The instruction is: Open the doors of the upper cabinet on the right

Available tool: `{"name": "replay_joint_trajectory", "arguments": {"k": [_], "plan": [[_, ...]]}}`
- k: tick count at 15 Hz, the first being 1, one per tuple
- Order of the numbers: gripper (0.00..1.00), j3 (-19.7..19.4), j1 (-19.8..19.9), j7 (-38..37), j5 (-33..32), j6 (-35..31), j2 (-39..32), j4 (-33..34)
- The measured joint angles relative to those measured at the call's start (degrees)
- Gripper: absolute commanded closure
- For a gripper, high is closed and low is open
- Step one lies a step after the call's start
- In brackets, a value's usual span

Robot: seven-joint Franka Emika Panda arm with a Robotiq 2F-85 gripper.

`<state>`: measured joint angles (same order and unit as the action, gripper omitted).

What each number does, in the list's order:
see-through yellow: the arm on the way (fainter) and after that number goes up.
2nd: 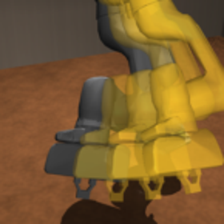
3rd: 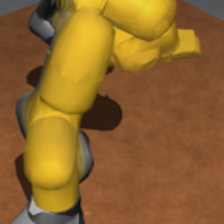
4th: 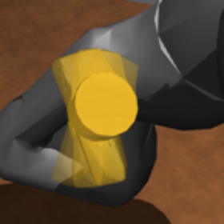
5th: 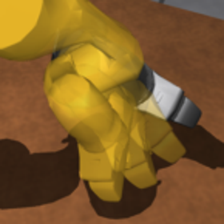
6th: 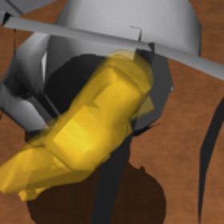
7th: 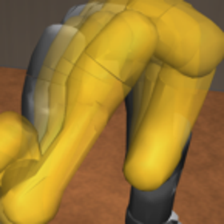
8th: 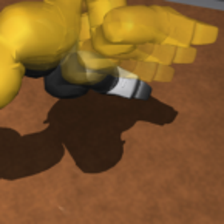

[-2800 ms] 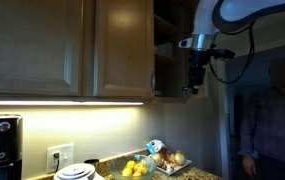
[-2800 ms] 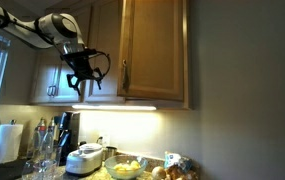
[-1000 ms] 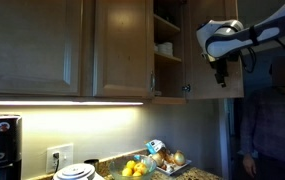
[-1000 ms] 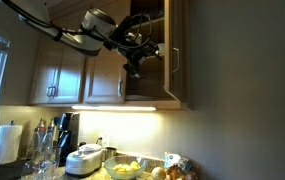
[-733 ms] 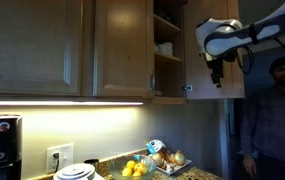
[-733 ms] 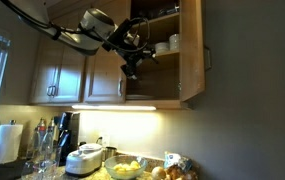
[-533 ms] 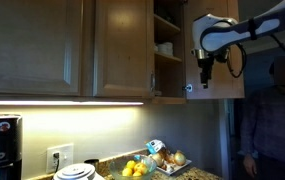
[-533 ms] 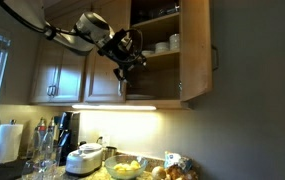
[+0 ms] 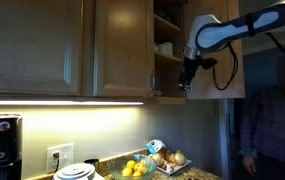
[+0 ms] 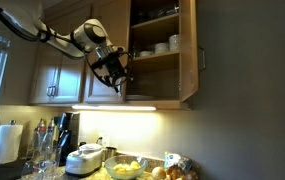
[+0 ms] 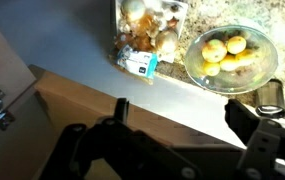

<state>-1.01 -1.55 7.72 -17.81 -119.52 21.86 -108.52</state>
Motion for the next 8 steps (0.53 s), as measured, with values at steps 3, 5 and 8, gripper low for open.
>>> {"name": "replay_joint_trajectory", "arguments": {"k": [3, 5, 8], "plan": [[0.00, 0.0, -0.2, 0.2, 6.7, -7.0, 0.0, -2.7], [0.00, 0.0, -1.0, 0.5, 10.2, -10.4, 0.0, -4.0], [0.00, 0.6, -2.4, 0.5, 14.1, -14.1, -1.6, -3.7]]}}
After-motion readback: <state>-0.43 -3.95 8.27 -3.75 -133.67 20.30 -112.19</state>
